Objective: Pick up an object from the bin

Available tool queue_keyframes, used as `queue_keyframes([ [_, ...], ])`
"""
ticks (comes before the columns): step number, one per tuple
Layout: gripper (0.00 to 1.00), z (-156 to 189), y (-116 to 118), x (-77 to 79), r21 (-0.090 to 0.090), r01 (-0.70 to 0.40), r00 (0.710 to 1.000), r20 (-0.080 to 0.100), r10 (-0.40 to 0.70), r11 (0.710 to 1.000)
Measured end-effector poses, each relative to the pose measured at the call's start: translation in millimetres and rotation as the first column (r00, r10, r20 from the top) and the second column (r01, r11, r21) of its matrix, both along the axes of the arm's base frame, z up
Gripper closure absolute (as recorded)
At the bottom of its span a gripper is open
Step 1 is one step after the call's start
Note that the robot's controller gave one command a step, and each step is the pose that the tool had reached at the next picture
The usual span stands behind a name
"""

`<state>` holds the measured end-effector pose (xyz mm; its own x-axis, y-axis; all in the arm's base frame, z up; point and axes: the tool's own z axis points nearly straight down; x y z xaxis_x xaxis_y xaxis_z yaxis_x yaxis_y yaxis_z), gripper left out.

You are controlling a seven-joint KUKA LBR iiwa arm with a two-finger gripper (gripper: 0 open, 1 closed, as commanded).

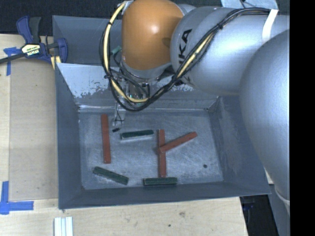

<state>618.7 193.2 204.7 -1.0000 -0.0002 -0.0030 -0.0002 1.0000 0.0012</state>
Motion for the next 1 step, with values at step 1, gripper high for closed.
queue_keyframes([
  [1, 0.0, 0.2, -0.4, 0.2, 0.0, 0.0, 1.0, 0.0, 0.0, 1.0],
])
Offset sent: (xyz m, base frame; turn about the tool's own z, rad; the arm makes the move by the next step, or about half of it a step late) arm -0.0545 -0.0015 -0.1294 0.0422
